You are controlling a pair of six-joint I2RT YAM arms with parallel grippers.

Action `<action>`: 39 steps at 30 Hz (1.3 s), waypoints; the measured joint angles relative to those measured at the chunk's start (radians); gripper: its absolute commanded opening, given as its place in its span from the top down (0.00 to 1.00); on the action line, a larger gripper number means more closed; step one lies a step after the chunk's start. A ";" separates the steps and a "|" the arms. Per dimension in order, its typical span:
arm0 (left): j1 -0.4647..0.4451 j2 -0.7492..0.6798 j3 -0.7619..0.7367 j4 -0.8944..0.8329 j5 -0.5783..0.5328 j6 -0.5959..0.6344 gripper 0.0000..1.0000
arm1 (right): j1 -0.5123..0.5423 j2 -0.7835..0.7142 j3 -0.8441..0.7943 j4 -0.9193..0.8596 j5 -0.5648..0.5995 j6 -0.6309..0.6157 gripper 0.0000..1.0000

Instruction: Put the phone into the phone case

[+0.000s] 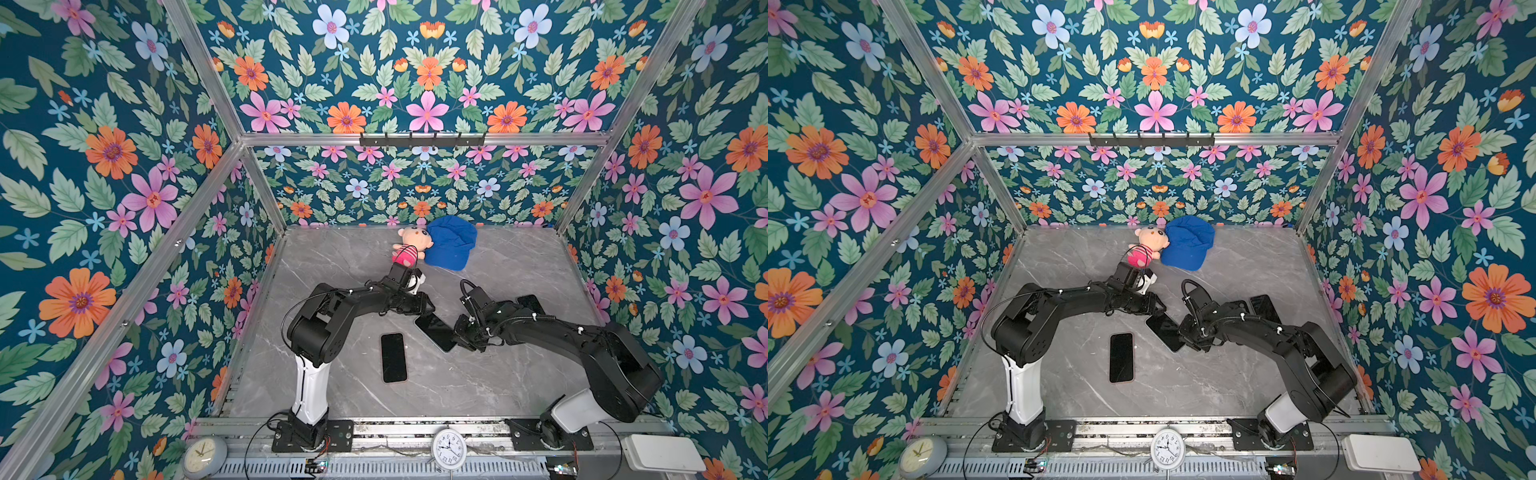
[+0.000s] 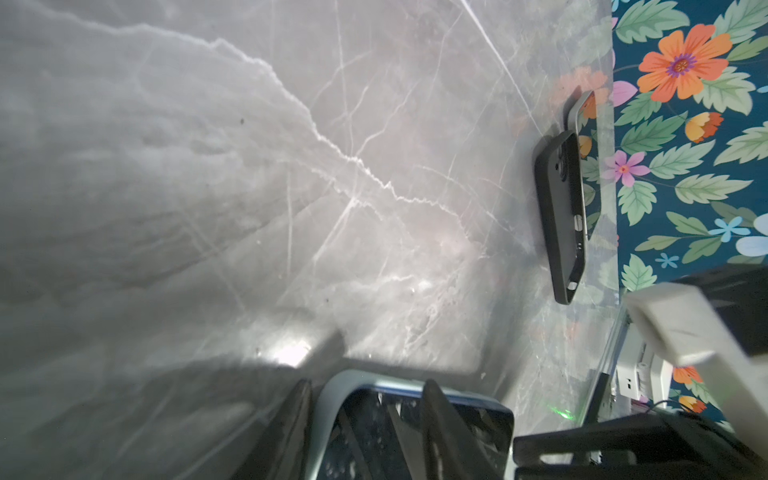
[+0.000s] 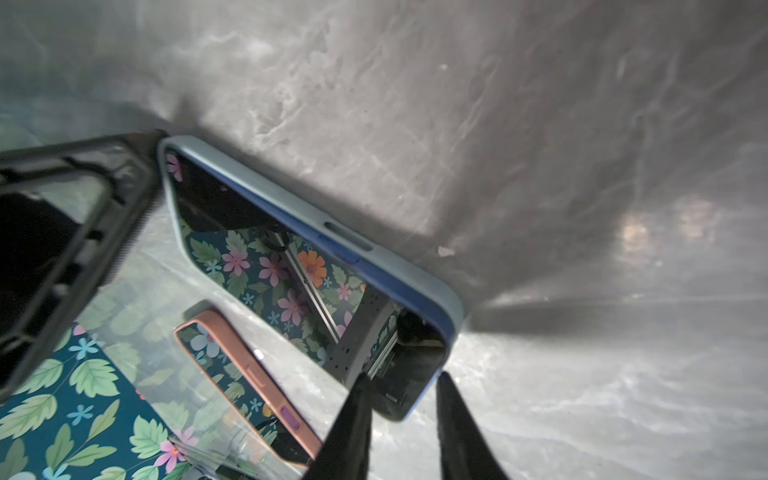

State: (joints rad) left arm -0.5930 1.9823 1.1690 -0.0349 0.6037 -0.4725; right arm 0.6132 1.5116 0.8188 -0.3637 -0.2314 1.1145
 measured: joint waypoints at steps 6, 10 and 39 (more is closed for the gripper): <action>0.050 -0.076 0.009 -0.076 -0.031 0.025 0.37 | -0.014 -0.052 -0.017 -0.031 0.010 -0.045 0.54; 0.042 -0.174 -0.087 -0.070 -0.029 0.002 0.35 | -0.050 -0.049 0.017 -0.034 0.010 -0.184 0.39; -0.126 -0.248 -0.284 -0.006 -0.054 -0.206 0.39 | 0.014 0.067 -0.019 0.121 -0.172 -0.505 0.44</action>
State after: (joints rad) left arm -0.7185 1.7340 0.8852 -0.0410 0.5495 -0.6781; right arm 0.6273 1.5784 0.7994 -0.2424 -0.4030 0.6090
